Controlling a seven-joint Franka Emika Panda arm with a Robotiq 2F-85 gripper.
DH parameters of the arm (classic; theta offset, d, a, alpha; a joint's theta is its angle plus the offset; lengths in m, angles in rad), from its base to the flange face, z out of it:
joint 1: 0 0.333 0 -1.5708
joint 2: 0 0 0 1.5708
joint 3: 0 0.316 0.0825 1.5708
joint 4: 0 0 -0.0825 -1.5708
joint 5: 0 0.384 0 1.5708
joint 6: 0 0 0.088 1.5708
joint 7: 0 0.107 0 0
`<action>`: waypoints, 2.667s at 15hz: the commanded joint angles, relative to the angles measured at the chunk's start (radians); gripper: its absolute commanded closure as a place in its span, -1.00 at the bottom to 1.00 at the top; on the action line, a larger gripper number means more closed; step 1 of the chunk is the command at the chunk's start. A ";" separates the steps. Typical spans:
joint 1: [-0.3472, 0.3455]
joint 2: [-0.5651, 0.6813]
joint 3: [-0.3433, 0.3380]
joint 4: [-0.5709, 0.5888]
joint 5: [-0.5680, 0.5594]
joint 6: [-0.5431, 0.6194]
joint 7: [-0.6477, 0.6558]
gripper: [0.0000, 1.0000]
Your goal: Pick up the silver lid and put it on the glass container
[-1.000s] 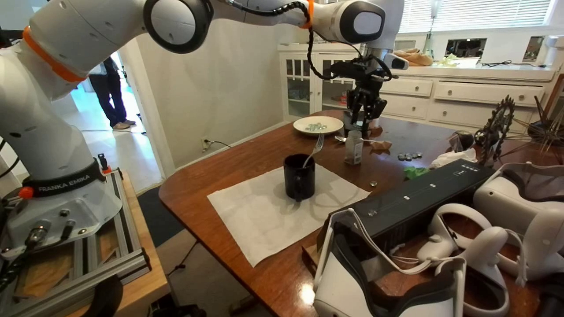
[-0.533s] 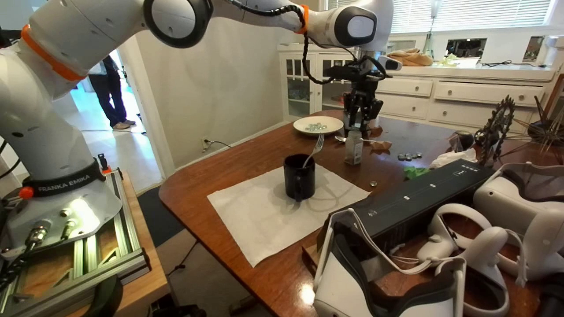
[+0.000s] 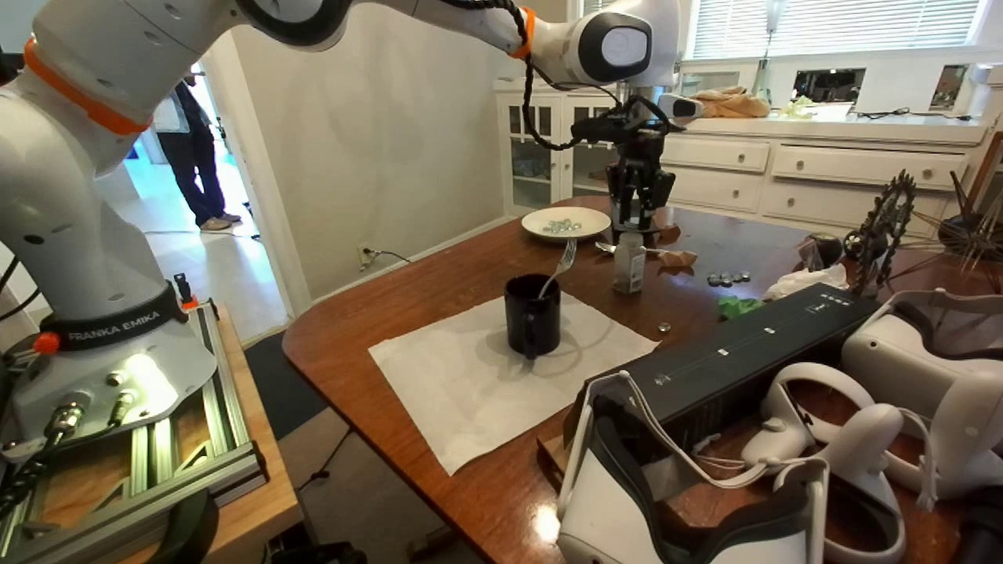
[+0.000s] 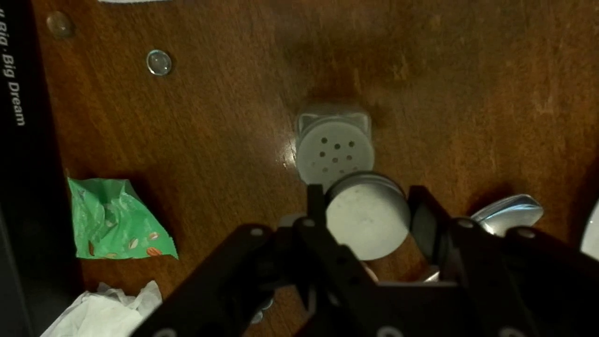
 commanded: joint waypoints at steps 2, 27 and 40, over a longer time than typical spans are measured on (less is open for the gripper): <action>-0.013 -0.125 0.012 -0.213 0.009 0.074 -0.028 0.55; 0.074 -0.276 -0.077 -0.475 0.065 0.364 0.036 0.55; 0.070 -0.274 -0.106 -0.492 0.089 0.342 0.095 0.55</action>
